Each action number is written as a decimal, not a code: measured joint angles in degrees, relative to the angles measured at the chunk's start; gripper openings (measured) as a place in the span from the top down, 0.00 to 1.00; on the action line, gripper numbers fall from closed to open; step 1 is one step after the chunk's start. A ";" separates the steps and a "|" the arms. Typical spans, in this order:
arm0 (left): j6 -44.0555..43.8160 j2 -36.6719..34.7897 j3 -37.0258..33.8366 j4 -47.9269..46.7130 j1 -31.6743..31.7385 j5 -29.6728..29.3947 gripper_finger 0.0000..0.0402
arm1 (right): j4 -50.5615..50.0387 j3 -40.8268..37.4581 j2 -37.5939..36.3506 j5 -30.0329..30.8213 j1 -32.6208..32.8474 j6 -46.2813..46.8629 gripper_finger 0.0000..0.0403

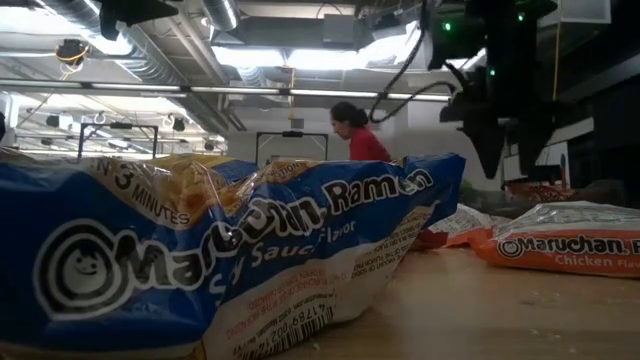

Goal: Sort Maruchan noodles
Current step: Put the red noodle pack into the transparent black bin

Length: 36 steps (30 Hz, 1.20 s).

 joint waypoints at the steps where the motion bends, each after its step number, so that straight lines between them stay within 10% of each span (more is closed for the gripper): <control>1: 0.00 0.01 0.00 -0.02 0.00 -0.04 0.68 | -1.30 1.16 0.00 1.22 0.00 -0.61 0.29; 27: 0.04 0.00 0.00 -1.16 0.00 -1.05 0.68 | -4.66 -8.47 1.49 8.42 -0.60 -3.26 0.30; 36: 0.04 0.00 0.00 -1.09 0.02 -1.68 0.68 | -4.12 -8.64 4.30 7.40 -1.64 -3.00 0.58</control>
